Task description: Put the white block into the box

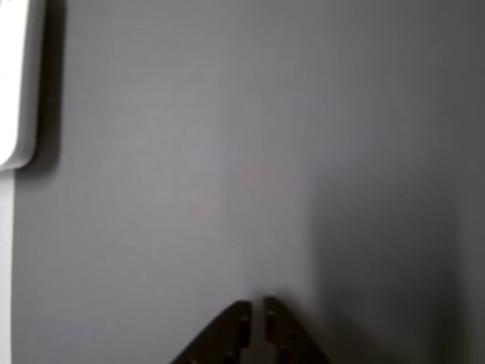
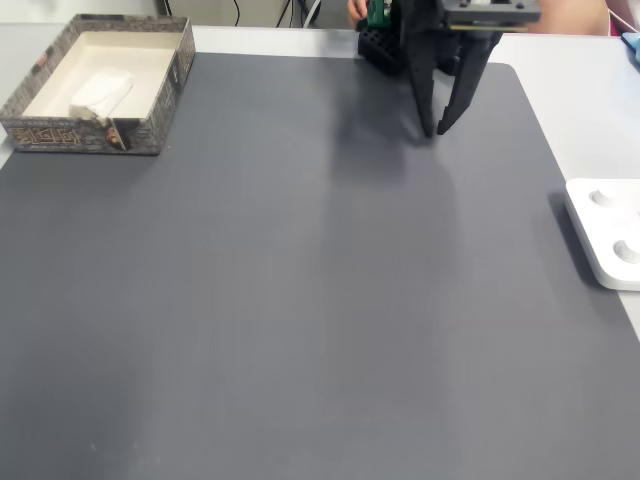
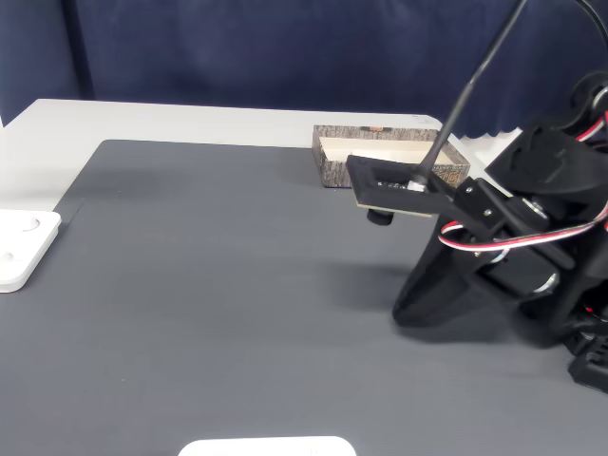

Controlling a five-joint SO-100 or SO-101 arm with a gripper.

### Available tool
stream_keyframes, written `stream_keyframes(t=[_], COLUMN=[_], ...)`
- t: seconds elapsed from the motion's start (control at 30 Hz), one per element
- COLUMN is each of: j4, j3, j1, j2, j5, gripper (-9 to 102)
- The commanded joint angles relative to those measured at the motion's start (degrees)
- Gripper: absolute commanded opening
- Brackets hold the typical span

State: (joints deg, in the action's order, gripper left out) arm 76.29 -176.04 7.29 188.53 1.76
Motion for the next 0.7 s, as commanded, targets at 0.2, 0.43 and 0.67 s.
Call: stream_keyframes(t=[0.2,0.43,0.67], j4=[0.0,0.0,0.0], j3=[-1.14,-1.14,-1.14], j1=[-2.37,-2.72,-3.52], j2=[1.93,1.93,1.93], j5=[0.09,-0.18,-0.09], gripper=[-2,-2,-2])
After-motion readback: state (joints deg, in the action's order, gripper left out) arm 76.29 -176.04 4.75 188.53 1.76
